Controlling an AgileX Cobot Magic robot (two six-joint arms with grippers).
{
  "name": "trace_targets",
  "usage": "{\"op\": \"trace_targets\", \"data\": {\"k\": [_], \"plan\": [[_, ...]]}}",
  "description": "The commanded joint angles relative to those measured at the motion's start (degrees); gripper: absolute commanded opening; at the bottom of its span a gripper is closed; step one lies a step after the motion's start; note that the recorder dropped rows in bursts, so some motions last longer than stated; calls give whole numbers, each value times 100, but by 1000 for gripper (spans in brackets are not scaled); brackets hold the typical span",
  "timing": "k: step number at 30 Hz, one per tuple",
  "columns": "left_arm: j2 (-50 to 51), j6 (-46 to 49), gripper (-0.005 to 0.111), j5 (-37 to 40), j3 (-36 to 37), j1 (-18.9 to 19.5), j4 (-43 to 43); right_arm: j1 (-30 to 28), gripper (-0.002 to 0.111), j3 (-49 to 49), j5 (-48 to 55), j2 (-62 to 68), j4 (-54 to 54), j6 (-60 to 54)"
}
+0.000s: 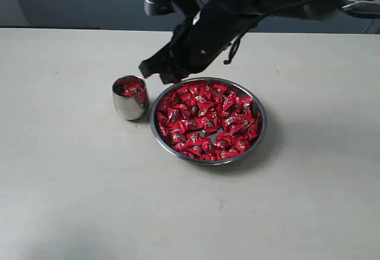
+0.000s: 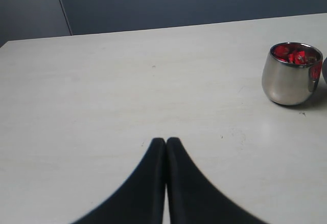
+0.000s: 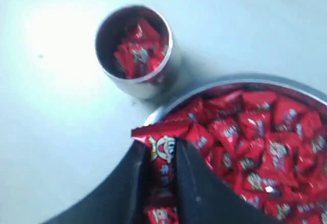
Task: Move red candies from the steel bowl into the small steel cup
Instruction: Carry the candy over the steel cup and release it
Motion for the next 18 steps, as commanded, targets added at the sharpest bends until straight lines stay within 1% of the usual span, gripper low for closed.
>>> {"op": "trace_targets", "data": {"k": [1, 4, 7, 10, 17, 18], "plan": [[-27, -6, 0, -37, -48, -31, 11, 278, -1, -993, -60, 693, 47, -89], [-27, -6, 0, -37, -48, -31, 11, 418, -1, -1821, 112, 1342, 35, -89], [-27, -6, 0, -37, -48, -31, 11, 458, -1, -2272, 255, 1728, 21, -89], [-27, -6, 0, -37, -48, -31, 11, 458, -1, -2464, 298, 1933, -2, -89], [-27, -6, 0, -37, -48, -31, 11, 458, -1, -2523, 264, 2112, -2, -89], [-27, -6, 0, -37, -48, -31, 11, 458, 1, -2523, 251, 2125, -11, -89]]}}
